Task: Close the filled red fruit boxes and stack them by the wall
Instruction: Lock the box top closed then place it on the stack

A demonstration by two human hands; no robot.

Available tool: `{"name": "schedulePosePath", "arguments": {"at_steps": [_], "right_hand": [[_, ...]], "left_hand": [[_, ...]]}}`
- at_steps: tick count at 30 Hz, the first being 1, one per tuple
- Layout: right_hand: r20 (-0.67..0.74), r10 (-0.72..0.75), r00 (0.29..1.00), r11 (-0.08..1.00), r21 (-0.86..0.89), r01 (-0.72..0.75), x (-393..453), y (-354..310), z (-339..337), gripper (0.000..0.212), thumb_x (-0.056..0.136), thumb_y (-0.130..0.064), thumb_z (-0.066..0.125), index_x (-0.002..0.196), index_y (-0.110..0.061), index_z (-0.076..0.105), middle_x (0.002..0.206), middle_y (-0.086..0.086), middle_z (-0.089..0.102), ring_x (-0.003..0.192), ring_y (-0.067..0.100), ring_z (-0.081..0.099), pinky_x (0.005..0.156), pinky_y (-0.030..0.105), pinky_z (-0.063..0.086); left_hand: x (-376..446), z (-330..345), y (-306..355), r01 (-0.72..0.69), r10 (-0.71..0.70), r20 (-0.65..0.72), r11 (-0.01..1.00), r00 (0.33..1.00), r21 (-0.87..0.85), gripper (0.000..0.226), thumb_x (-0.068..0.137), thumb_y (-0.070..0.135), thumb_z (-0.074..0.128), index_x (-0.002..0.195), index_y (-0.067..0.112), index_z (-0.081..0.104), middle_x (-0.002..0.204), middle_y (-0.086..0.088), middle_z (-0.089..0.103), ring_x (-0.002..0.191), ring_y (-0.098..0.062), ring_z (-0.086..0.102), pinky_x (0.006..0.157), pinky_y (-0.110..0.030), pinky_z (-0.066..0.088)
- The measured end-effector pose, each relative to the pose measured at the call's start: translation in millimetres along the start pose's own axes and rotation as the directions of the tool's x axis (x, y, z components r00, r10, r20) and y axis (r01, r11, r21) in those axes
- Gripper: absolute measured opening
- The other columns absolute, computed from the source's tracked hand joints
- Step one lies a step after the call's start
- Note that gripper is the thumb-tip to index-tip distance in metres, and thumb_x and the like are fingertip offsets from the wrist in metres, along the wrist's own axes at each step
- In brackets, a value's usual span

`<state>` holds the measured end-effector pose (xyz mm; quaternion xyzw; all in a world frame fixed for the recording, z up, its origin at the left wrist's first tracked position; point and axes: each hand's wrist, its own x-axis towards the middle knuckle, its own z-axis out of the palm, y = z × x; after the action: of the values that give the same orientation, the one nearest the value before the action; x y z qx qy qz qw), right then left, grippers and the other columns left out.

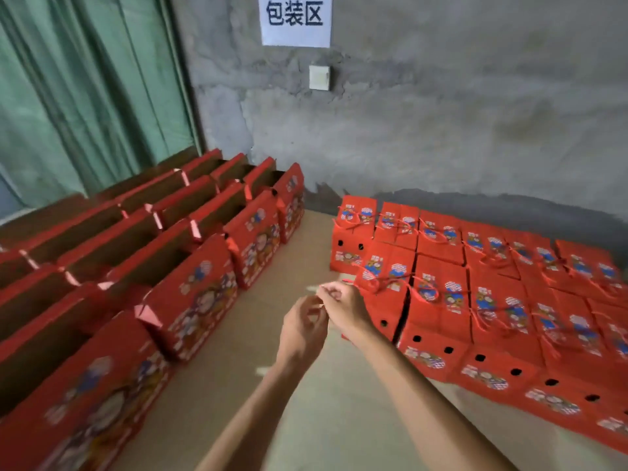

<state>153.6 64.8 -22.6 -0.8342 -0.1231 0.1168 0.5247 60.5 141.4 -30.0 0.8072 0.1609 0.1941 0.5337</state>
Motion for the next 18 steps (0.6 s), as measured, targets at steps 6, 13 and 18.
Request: {"name": "schedulePosePath", "arguments": {"at_steps": [6,13,18], "right_hand": [[0.251,-0.149,0.956,0.987,0.095,0.129,-44.8,-48.0,154.1,0.018,0.088,-0.044,0.076,0.096,-0.028,0.074,0.087,-0.012,0.077,0.087,0.005,0.073,0.085,0.033,0.059],[0.417,-0.127,0.9,0.991,0.016,0.132,-77.6,-114.3,284.0,0.07,0.088,-0.056,0.071,0.146,-0.025,0.047,0.143,0.001,0.052,0.123,0.019,0.057,0.098,0.033,0.046],[0.432,-0.038,0.901,0.982,-0.148,0.113,-68.1,-143.0,326.6,0.074,0.095,-0.052,0.065,0.153,-0.018,0.033,0.15,0.008,0.045,0.121,0.024,0.053,0.087,0.035,0.044]], "left_hand": [[-39.4,-169.5,-59.7,0.049,0.094,-0.341,0.92,0.935,0.389,0.006,0.094,0.025,0.061,0.095,0.029,0.066,0.105,0.005,0.07,0.102,-0.019,0.065,0.088,-0.037,0.052],[-69.3,-336.6,-130.8,0.554,-0.196,-0.545,0.536,0.815,0.637,0.059,0.086,0.044,0.072,0.135,0.019,0.051,0.134,-0.004,0.059,0.123,-0.026,0.057,0.107,-0.044,0.047],[-83.1,-356.9,-149.1,0.373,-0.224,-0.3,0.606,0.927,0.703,0.03,0.091,0.049,0.051,0.088,0.019,0.053,0.083,0.0,0.068,0.078,-0.028,0.066,0.068,-0.036,0.05]]}}
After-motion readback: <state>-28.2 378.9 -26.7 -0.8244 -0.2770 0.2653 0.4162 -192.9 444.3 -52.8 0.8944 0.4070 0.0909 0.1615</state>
